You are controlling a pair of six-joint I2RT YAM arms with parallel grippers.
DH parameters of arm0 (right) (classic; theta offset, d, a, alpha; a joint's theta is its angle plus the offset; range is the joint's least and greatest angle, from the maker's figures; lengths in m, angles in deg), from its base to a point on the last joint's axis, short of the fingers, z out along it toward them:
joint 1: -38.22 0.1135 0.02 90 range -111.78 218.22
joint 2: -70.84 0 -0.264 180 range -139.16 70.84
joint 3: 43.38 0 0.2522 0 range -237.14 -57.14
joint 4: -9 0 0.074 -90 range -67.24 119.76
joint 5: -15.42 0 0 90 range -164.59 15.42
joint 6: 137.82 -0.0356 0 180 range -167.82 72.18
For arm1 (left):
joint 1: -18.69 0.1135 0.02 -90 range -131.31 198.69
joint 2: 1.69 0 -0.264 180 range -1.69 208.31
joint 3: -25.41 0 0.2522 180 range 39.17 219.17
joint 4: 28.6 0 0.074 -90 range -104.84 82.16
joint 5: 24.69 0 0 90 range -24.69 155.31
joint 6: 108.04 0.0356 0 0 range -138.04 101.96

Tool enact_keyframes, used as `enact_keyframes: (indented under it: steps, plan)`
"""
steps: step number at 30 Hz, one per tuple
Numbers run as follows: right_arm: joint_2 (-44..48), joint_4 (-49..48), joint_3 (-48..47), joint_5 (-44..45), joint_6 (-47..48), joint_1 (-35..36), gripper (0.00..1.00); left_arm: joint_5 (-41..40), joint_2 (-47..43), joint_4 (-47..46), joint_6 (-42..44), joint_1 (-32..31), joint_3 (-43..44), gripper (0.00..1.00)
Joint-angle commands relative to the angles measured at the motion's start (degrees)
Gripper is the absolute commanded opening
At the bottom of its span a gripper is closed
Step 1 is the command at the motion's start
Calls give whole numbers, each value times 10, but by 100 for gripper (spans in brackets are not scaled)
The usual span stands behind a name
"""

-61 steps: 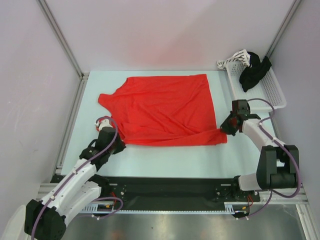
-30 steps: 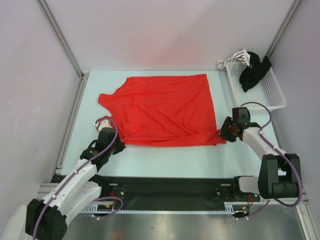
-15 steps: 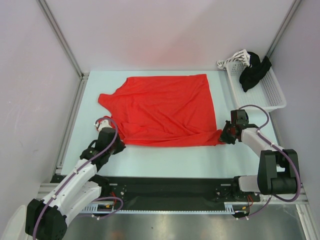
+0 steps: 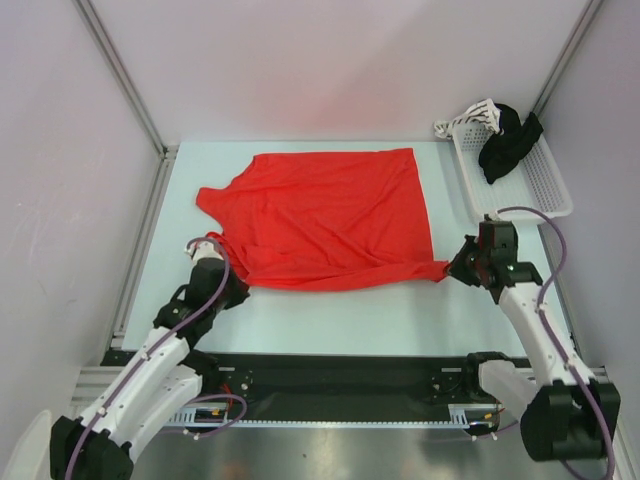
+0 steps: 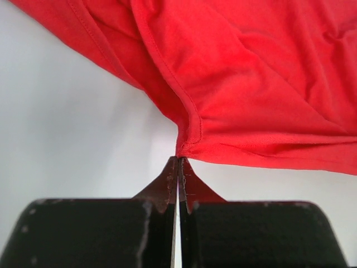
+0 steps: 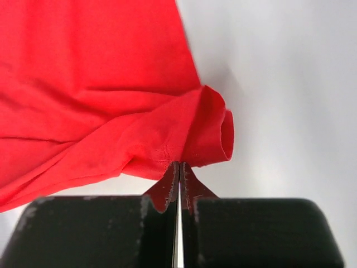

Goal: Fold and stack the tank tops
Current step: Flatten the tank top out

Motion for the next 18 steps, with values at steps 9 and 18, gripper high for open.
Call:
enact_keyframes:
  steps: [9, 18]
  plan:
    - [187, 75, -43, -11, -70, -15, 0, 1, -137, 69, -25, 1, 80, 0]
    - [-9, -62, -119, -147, -65, -32, 0, -61, -32, 81, 22, 3, 248, 0]
